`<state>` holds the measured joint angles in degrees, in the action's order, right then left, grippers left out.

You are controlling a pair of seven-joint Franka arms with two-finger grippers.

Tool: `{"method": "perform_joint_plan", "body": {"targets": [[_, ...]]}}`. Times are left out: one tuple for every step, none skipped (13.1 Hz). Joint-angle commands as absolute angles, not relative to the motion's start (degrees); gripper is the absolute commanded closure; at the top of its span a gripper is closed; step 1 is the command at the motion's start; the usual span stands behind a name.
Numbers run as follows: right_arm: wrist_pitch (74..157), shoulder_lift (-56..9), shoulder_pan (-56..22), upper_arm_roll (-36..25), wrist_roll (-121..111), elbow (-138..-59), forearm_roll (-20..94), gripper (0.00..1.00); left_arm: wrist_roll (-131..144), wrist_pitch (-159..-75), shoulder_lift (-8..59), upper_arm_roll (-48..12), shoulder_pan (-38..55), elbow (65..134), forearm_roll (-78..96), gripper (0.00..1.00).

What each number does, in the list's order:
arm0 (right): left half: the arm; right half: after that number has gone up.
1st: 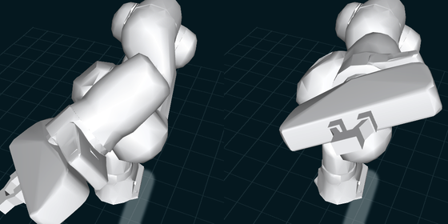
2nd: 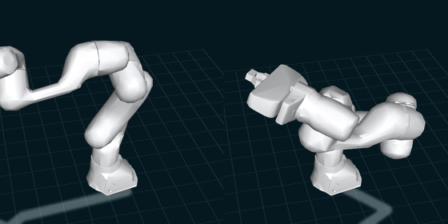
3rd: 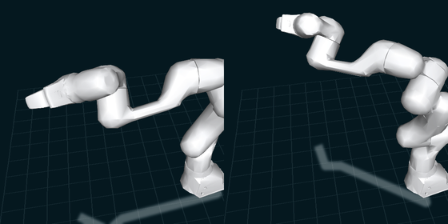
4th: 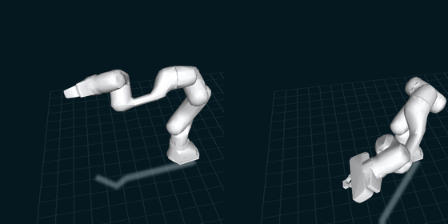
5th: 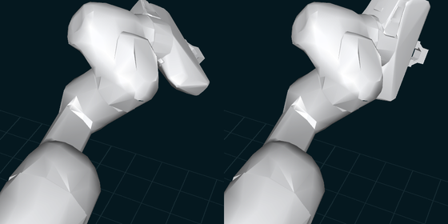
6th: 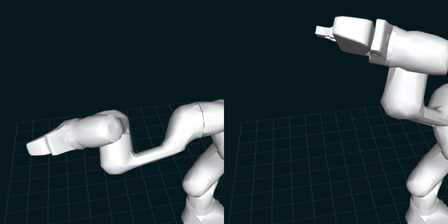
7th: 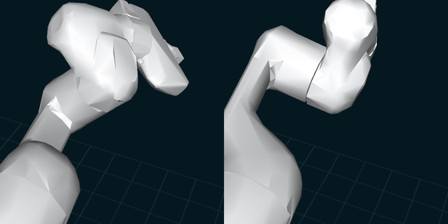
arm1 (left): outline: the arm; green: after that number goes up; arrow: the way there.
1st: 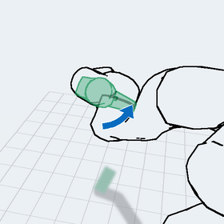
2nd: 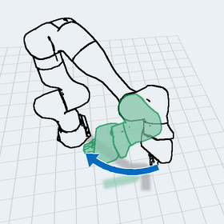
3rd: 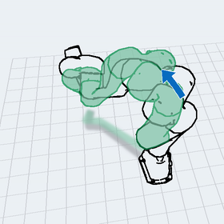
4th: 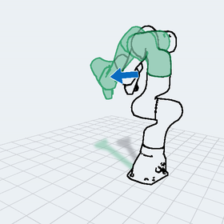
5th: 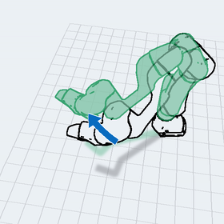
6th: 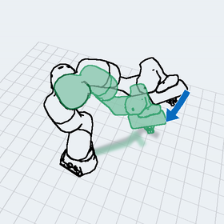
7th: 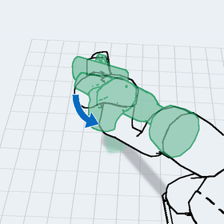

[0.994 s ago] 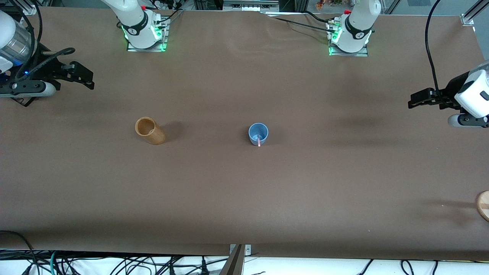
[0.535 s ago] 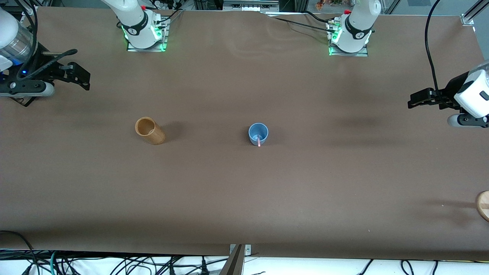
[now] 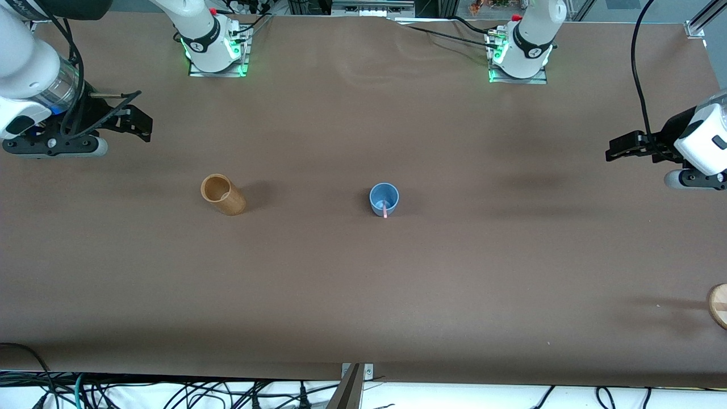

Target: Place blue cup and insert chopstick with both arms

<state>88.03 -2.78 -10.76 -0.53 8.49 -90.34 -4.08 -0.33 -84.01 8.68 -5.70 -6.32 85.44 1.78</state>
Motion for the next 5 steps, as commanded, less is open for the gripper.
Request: {"method": "perform_joint_plan", "body": {"targets": [[87.98,-2.46,-10.90,-0.44,11.42,-89.82,-3.08,0.00,-1.14,-84.11,8.53,-5.71,-6.06,85.34,0.88,0.00],[87.98,-2.46,-10.90,-0.44,11.43,-89.91,-2.99,0.00,-1.14,-84.11,8.53,-5.71,-6.06,85.34,0.79,0.00],[88.15,-2.46,-10.90,-0.44,11.43,-89.83,-2.99,0.00,-1.14,-84.11,8.53,-5.71,-6.06,85.34,0.70,0.00],[88.24,-2.46,-10.90,-0.44,11.43,-89.91,-2.99,0.00,-1.23,-84.11,8.53,-5.71,-6.06,85.34,0.70,0.00],[88.33,-2.46,-10.81,-0.44,11.43,-89.91,-1.94,0.00,-1.23,-84.11,8.53,-5.71,-6.06,85.60,0.79,0.00]]}}
